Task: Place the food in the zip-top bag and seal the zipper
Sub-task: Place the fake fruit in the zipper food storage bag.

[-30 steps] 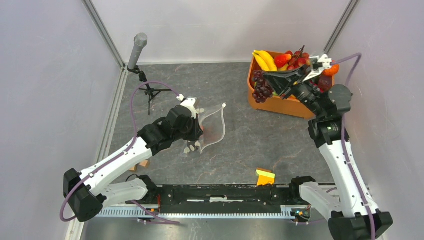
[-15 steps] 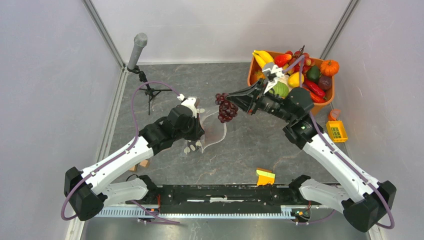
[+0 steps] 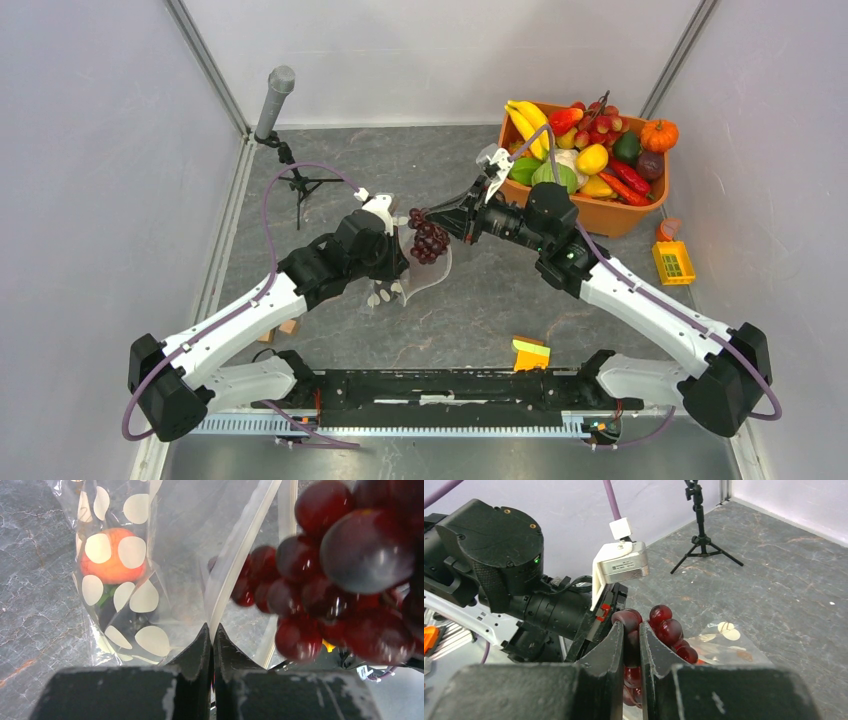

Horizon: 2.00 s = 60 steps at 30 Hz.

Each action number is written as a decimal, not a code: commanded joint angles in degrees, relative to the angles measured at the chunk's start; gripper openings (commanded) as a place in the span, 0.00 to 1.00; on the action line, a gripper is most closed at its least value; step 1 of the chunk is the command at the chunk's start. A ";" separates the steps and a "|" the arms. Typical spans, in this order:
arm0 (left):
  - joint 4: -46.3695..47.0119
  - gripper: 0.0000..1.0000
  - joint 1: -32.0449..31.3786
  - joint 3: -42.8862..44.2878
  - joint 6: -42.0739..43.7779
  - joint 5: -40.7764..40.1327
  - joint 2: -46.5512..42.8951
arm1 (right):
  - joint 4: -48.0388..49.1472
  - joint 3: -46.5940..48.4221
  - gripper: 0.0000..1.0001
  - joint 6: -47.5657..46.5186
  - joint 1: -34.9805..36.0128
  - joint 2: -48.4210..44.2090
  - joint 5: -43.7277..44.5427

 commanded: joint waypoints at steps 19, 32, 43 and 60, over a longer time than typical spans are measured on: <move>0.80 0.06 0.34 2.95 -1.61 0.37 -1.89 | 3.04 -5.15 0.16 -23.69 0.65 3.23 -6.46; 0.09 0.06 0.37 3.27 -1.56 -1.02 -2.10 | 13.33 -2.26 0.21 -23.32 1.38 8.83 -6.52; -0.78 0.06 0.58 3.37 -2.19 -4.81 -4.06 | 0.49 -7.14 0.78 -27.96 2.58 3.30 -11.19; -1.16 0.06 0.81 3.39 -1.44 -4.54 -3.43 | -1.48 -22.27 0.72 0.36 3.31 -7.47 14.90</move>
